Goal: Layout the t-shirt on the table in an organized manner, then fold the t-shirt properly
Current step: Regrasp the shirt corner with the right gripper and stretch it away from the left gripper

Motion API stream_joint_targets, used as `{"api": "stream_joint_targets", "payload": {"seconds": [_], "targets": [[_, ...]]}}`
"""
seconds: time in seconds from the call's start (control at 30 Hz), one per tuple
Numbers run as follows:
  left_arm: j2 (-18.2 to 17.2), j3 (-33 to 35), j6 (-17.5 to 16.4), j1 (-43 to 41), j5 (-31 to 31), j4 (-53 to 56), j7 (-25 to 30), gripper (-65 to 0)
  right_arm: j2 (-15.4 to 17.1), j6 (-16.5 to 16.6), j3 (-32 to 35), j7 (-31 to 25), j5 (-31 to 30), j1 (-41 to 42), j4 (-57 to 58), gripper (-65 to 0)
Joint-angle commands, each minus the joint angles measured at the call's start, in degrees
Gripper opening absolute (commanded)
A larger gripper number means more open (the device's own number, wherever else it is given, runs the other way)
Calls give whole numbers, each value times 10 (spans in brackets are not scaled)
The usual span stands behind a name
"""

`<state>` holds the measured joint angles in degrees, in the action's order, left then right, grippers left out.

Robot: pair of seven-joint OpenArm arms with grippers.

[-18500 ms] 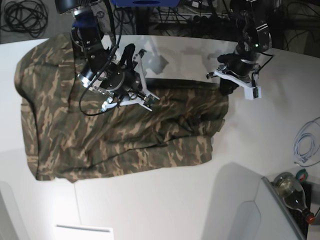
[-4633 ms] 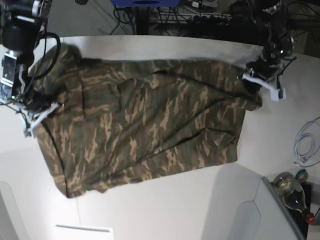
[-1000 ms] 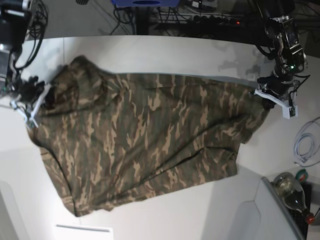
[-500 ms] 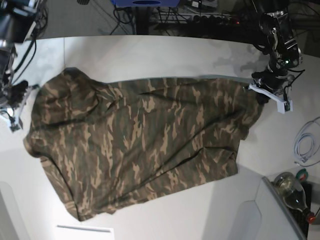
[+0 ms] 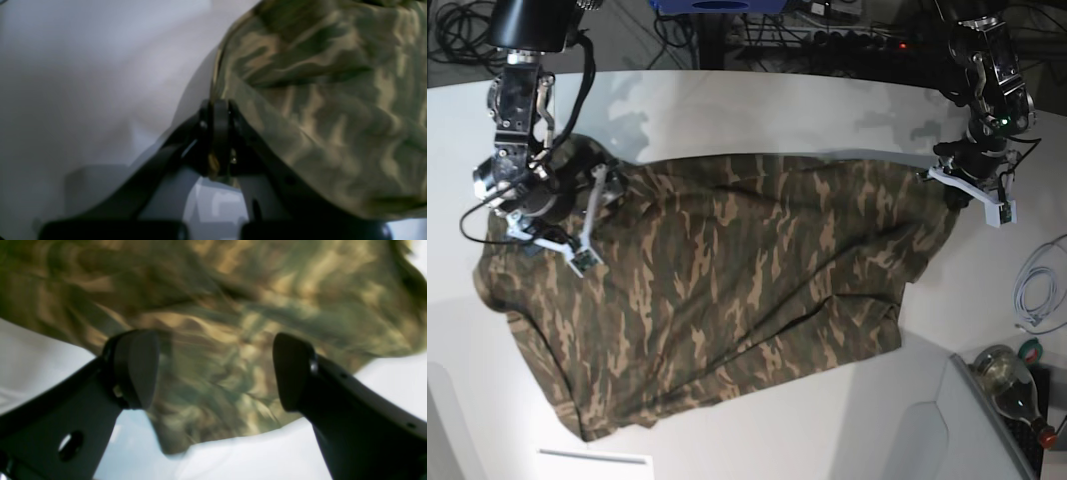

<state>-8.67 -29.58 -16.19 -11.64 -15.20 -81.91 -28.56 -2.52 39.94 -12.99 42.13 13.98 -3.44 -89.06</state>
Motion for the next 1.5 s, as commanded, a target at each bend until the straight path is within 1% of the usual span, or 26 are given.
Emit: {"api": "stream_joint_targets", "payload": {"seconds": [0.0, 0.13, 0.17, 0.2, 0.23, 0.33, 0.37, 0.4, 0.47, 0.5, 0.63, 0.77, 0.83, 0.97, 1.03, 1.17, 1.27, 1.3, 1.33, 1.37, 1.4, 1.47], "targets": [[-7, -3, 1, 2, -6, -9, 13, -650, 5, -1, -2, -5, 1, 13, 3, -162], [-7, -3, 1, 2, -6, -7, 13, -650, 6, -1, -3, -5, 1, 29, 50, -164], [-6, -3, 1, 2, -6, -7, 13, -650, 6, -1, -2, -5, 1, 33, 57, -174], [-6, -3, 1, 2, -6, -7, 13, -650, 5, -1, -3, -5, 1, 36, 61, -213], [-6, -3, 1, 2, -6, -7, 13, -650, 5, -1, -3, -5, 1, 36, 61, -272], [-5, -3, 1, 2, -6, -7, 13, -650, 4, 1, -3, -1, 1, 26, 42, -557], [-5, -4, 1, 2, -6, -7, 13, -650, 3, 1, -4, -1, 1, 18, 27, -624], [-5, -6, 1, 2, -6, -7, 13, -650, 3, 1, -4, -1, 1, 6, 7, -648], [-7, -8, 1, 2, -6, -7, 13, -650, 3, 1, -1, 0, 0, -20, -35, -633], [-7, -8, 1, 2, -6, -7, 13, -650, 3, 1, -1, 6, 0, -32, -53, -636], [-8, -8, 1, -4, -6, -11, 13, -650, 3, 1, -3, 57, 0, -94, -141, -638], [-8, -8, 1, -5, -6, -11, 13, -650, 6, 1, -3, 84, 0, -156, -203, -638], [-8, -8, 1, -5, -6, -10, 13, -650, 9, 1, -2, 86, 0, -178, -217, -638], [-8, -9, 1, -4, -6, -10, 13, -650, 52, 1, 2, 78, 0, -210, -223, -636], [-8, -9, 1, -4, -5, -9, 13, -650, 63, 1, 2, 75, 0, -220, -221, -636], [-8, -6, 1, -5, -5, -10, 13, -650, 57, 1, 10, 76, -1, -244, -217, -635], [-8, -8, 1, -5, -5, -10, 13, -650, 40, 1, 19, 78, -1, -248, -200, -632], [-8, -8, 1, -5, -5, -10, 13, -650, 31, 1, 21, 79, -1, -246, -190, -620], [-8, -9, 1, -4, -5, -10, 13, -650, 24, 1, 22, 80, -1, -245, -181, -593], [-9, -9, 1, -3, -5, -10, 13, -650, 18, 1, 21, 80, -1, -240, -176, -549], [-9, -9, 1, -2, -5, -10, 13, -650, 14, 1, 21, 80, -1, -237, -175, -500], [-9, -9, 1, -1, -5, -10, 13, -650, 12, 1, 17, 80, -1, -231, -177, -368]]}}
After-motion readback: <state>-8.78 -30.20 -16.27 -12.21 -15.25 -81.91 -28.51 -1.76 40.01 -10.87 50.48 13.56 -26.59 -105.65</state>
